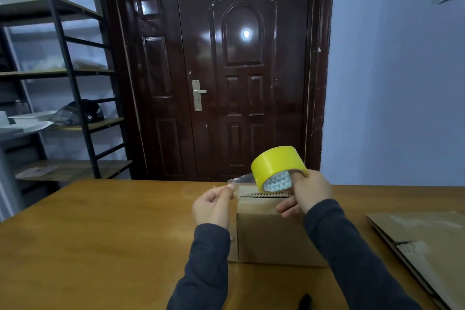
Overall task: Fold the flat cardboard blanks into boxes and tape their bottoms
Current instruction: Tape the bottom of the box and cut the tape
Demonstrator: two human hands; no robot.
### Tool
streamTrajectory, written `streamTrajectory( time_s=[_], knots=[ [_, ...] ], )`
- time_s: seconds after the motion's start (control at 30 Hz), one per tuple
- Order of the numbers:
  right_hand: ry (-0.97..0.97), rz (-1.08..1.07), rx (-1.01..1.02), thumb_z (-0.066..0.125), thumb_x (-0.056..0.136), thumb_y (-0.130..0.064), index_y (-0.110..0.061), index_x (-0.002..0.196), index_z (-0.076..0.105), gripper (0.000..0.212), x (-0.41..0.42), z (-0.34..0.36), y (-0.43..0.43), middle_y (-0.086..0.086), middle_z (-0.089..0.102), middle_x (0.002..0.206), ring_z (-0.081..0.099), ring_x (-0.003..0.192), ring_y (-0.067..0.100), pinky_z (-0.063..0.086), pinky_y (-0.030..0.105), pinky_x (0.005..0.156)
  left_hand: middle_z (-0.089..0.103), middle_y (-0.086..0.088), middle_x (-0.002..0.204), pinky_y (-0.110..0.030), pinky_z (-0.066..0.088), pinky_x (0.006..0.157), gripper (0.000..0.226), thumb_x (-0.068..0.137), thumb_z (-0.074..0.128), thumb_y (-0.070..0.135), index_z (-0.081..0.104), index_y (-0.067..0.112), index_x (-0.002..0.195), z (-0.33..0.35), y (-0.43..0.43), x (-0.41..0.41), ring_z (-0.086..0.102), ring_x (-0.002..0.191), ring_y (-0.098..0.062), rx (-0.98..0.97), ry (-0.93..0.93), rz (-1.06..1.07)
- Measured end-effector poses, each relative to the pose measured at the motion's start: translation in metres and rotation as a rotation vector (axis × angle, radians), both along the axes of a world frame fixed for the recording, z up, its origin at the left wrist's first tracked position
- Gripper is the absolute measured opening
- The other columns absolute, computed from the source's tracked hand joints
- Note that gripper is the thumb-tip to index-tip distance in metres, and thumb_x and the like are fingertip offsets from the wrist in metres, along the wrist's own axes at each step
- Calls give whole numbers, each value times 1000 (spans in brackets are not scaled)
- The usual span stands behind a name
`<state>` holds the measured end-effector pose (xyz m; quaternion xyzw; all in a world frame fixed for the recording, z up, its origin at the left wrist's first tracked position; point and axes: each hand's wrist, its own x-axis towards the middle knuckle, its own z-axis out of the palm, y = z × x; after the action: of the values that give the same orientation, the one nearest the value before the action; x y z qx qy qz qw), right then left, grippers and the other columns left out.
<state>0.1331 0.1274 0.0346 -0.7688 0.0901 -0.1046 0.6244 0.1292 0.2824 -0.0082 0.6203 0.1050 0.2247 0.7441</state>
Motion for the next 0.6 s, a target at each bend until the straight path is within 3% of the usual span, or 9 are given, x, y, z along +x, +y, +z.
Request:
streamTrajectory(
  time_s=[0.1,0.2,0.3,0.47,0.6],
  knots=[
    [-19,-2,-74,41,102,-25,-8,105,52,21,2,-4,-2,23,67,88,66,42,23,50,27,35,59,0,71,-17,35,43,16,87,67,20,71,6,79,-5,6,6,43,62,-13,-64,174,-60],
    [-42,-27,-203,46,100,-26,-11,97,54,17,4,-7,0,17,70,73,64,38,18,48,25,35,66,0,72,-22,33,47,10,85,69,16,66,8,79,-7,14,15,40,53,-10,-225,274,-132],
    [-82,-75,-338,49,98,-31,-10,88,56,23,8,-8,6,12,66,63,59,32,13,39,21,33,60,4,56,-20,29,46,12,85,67,15,62,9,75,-10,21,23,38,42,-8,-366,345,-200],
    [-144,-178,-605,51,92,-43,-14,70,53,36,15,-15,15,9,62,70,64,67,30,48,33,59,49,5,54,-14,27,38,21,87,58,17,55,16,67,-26,32,39,32,31,-7,-466,419,-268],
    [-190,-189,-650,47,94,-47,-17,67,51,41,18,-20,19,6,57,67,57,68,29,47,37,61,44,4,47,-14,27,37,26,88,57,17,52,14,62,-35,29,43,31,29,-9,-470,476,-310]
  ],
)
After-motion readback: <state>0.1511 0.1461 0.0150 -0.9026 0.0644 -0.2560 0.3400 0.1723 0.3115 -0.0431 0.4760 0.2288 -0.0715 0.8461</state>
